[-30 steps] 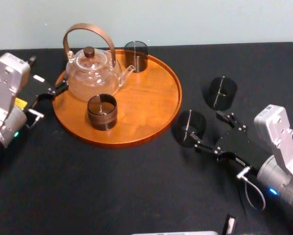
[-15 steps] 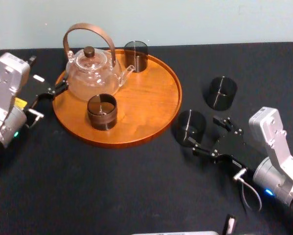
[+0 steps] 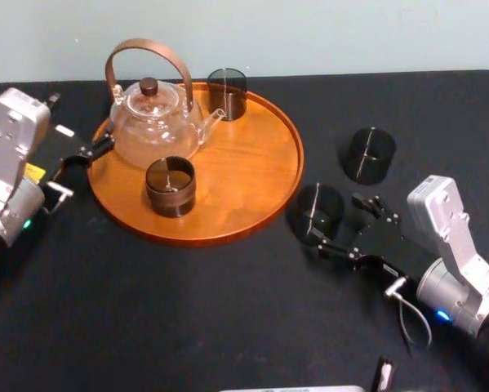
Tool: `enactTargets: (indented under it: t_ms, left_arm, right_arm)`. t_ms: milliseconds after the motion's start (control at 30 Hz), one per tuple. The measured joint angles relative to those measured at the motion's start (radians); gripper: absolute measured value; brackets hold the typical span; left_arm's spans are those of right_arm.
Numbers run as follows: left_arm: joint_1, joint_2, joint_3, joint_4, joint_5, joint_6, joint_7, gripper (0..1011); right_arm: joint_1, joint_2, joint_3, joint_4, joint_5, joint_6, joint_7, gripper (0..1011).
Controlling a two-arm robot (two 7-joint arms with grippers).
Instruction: Pick up the glass from the table and place it on the tray.
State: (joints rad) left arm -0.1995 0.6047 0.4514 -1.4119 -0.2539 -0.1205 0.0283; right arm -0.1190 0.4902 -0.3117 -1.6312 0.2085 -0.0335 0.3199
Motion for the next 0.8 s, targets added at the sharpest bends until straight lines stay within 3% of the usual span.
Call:
enactTargets:
  t_ms: [800]
  left_arm:
    - [0.0, 0.0, 0.0, 0.0, 0.0, 0.0, 0.0, 1001]
  right_arm:
    - [0.07, -0.06, 0.007, 0.096, -0.013, 0.006, 0.066, 1002]
